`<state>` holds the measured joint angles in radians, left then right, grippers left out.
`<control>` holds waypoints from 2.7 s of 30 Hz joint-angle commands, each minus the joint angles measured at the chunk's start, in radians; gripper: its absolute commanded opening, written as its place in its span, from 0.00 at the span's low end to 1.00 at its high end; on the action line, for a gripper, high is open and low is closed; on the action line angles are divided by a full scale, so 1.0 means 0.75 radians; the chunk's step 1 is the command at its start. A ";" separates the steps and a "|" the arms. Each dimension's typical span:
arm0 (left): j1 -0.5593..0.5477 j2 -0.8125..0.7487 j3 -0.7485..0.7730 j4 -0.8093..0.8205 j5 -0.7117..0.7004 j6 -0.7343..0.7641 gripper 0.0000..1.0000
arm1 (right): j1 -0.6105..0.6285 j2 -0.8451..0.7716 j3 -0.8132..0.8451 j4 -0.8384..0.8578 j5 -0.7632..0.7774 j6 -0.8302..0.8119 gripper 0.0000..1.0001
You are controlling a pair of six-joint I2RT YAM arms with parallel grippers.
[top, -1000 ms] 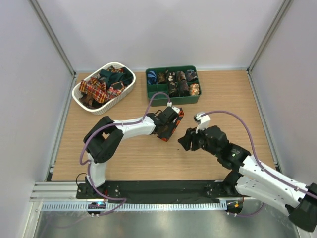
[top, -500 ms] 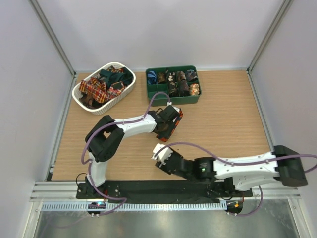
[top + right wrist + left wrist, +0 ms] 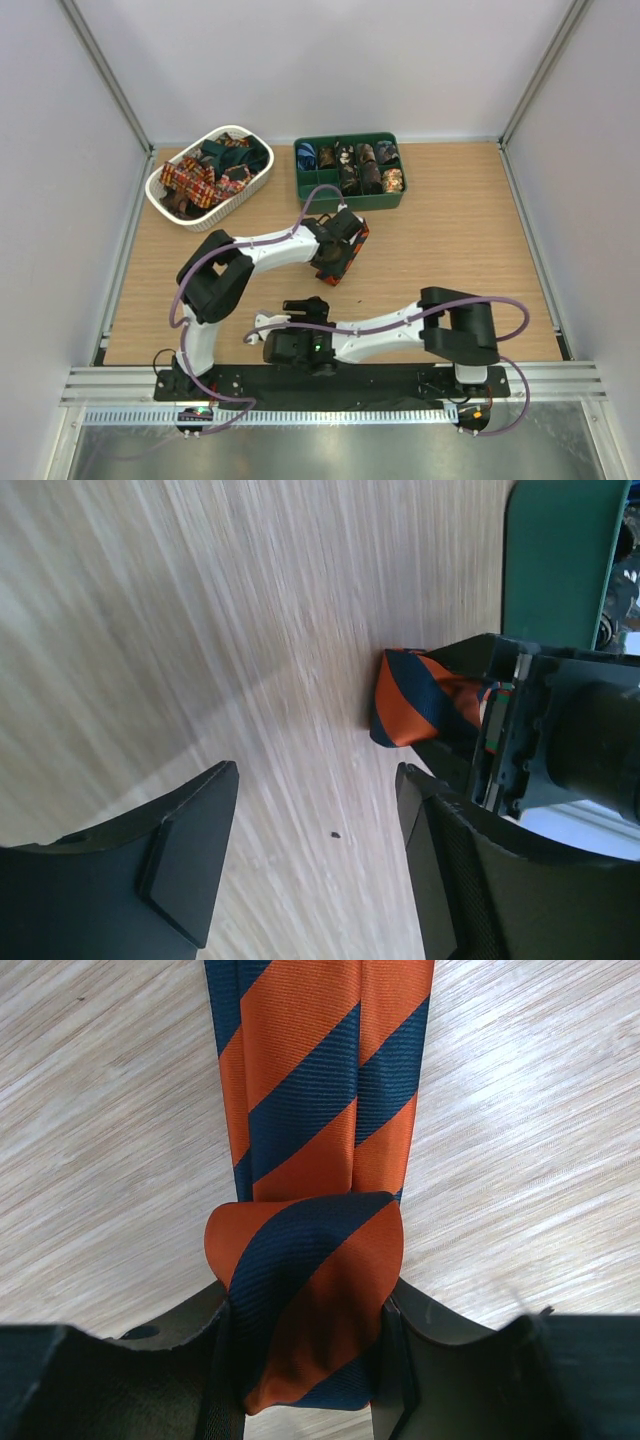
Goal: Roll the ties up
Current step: Roll the tie
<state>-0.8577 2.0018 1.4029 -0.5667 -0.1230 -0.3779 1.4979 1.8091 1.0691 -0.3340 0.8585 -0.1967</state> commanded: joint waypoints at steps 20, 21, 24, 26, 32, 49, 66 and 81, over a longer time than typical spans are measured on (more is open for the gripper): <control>0.011 0.209 0.144 -0.429 0.211 0.027 0.00 | -0.234 0.351 0.211 -0.033 0.130 -0.286 0.78; 0.011 0.209 0.146 -0.431 0.213 0.023 0.00 | -0.236 0.359 0.215 -0.031 0.138 -0.290 0.78; 0.013 0.223 0.181 -0.478 0.252 0.021 0.00 | -0.252 0.394 0.231 -0.019 0.148 -0.294 0.76; 0.015 0.243 0.234 -0.537 0.264 0.021 0.00 | -0.259 0.410 0.237 -0.009 0.152 -0.290 0.74; 0.025 0.296 0.338 -0.645 0.334 0.025 0.00 | -0.275 0.465 0.258 -0.023 0.215 -0.229 0.73; 0.041 0.329 0.332 -0.731 0.424 0.013 0.00 | -0.328 0.582 0.321 -0.076 0.344 -0.063 0.48; 0.041 0.239 0.322 -0.635 0.330 0.046 0.42 | -0.328 0.443 0.329 -0.168 0.254 0.029 0.01; 0.041 0.266 0.371 -0.627 0.330 0.111 0.34 | -0.293 0.472 0.381 -0.221 0.262 0.068 0.01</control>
<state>-0.8223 2.1681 1.6867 -0.9543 0.0715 -0.3195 1.2854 2.1704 1.3346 -0.4732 1.0977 -0.1864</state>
